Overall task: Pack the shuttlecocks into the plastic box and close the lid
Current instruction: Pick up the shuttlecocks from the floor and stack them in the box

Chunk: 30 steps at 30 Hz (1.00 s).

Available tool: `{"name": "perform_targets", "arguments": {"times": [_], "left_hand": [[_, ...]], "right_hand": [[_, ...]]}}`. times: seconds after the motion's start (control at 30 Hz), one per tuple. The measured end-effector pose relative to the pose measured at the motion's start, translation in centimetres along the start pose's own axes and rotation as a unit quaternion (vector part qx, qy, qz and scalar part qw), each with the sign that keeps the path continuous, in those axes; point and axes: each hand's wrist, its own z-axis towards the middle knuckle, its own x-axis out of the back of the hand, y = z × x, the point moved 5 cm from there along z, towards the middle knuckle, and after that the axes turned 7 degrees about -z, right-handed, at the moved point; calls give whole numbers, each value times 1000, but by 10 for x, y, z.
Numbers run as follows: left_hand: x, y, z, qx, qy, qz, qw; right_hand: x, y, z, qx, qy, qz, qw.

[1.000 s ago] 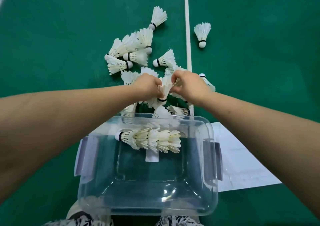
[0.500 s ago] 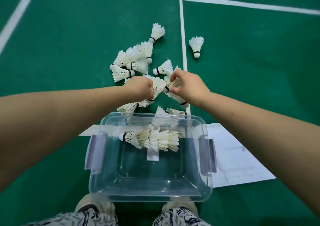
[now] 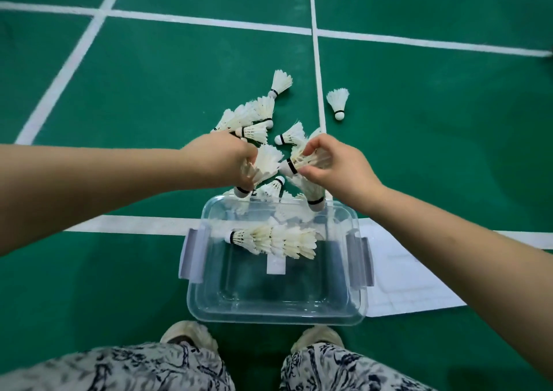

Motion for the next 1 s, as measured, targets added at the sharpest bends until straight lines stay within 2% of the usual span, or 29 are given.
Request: {"name": "perform_targets", "arguments": {"times": [0.27,0.5,0.73,1.0], "left_hand": [[-26,4,-43,-9,-35,63,997],[-44,19,-45,-34,6,20,999],[-59,9,-48,-43,-18,-51,998],[-63,7,-46,-36,-5,-77,996]], "right_hand": [[0,-14,-33,33,-26,-32,999],[-37,-34,-47,138,-129,-123,974],[-40,-26,-50,152,-201,-157,955],[-44,-25,-48,176,-203,-264,926]]}}
